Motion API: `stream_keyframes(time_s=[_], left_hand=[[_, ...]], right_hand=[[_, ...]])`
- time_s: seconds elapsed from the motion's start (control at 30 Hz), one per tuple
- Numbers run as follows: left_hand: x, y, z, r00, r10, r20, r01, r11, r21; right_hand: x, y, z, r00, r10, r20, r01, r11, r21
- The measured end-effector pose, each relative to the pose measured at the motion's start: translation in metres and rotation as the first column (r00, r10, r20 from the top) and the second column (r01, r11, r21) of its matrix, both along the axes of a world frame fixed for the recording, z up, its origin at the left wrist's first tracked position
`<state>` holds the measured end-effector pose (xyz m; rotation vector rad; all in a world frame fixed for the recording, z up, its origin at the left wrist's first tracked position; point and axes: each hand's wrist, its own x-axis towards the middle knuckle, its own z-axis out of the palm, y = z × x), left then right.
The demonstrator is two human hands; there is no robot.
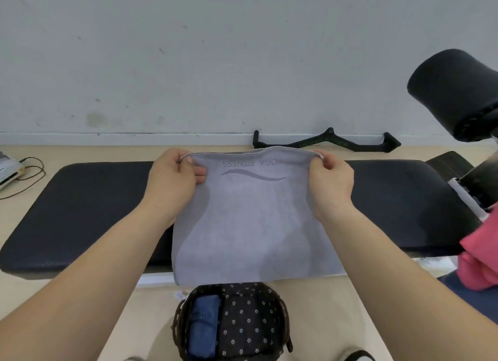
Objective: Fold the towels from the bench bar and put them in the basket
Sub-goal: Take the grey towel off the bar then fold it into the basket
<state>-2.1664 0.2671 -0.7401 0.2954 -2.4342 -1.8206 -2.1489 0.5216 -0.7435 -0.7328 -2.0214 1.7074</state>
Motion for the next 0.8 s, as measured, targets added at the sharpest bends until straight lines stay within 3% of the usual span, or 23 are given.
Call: stream_keyframes(time_s=[0.1,0.2,0.27,0.33,0.4,0.47,0.53,0.6,0.7,0.8], left_hand=[[-0.012,-0.001,-0.008,0.997,-0.068,0.019,0.069,0.997,-0.022],[-0.015,-0.001,-0.011,0.981,-0.183,0.065,0.192,0.962,-0.193],[-0.013,-0.001,-0.01,0.966,-0.258,0.019,0.242,0.876,-0.418],[-0.003,0.0,-0.008,0.927,-0.367,-0.072,0.236,0.724,-0.648],[0.015,0.002,-0.004,0.867,-0.493,-0.081,0.284,0.619,-0.732],[0.037,0.003,-0.009,0.793,-0.606,0.063,0.436,0.491,-0.755],[0.053,0.0,-0.017,0.715,-0.665,0.217,0.548,0.341,-0.764],[0.061,-0.009,-0.026,0.692,-0.648,0.319,0.585,0.244,-0.774],[0.074,-0.021,-0.042,0.699,-0.628,0.343,0.521,0.118,-0.846],[0.088,-0.02,-0.056,0.759,-0.623,0.19,0.327,0.112,-0.938]], right_hand=[[-0.008,0.004,-0.006,0.995,0.083,0.054,-0.087,0.994,0.072],[-0.008,0.01,-0.014,0.965,0.181,0.188,-0.237,0.91,0.34],[-0.003,0.005,-0.009,0.936,0.25,0.25,-0.348,0.773,0.531],[0.005,-0.005,0.0,0.876,0.313,0.366,-0.481,0.583,0.654],[0.016,-0.019,0.008,0.781,0.339,0.525,-0.624,0.4,0.671],[0.028,-0.027,0.006,0.66,0.297,0.69,-0.75,0.3,0.589],[0.037,-0.021,-0.001,0.555,0.227,0.801,-0.822,0.299,0.485],[0.042,-0.001,-0.009,0.546,0.198,0.814,-0.819,0.329,0.469],[0.048,0.032,-0.025,0.665,0.163,0.729,-0.726,0.37,0.58],[0.054,0.037,-0.031,0.763,0.08,0.642,-0.623,0.357,0.696]])
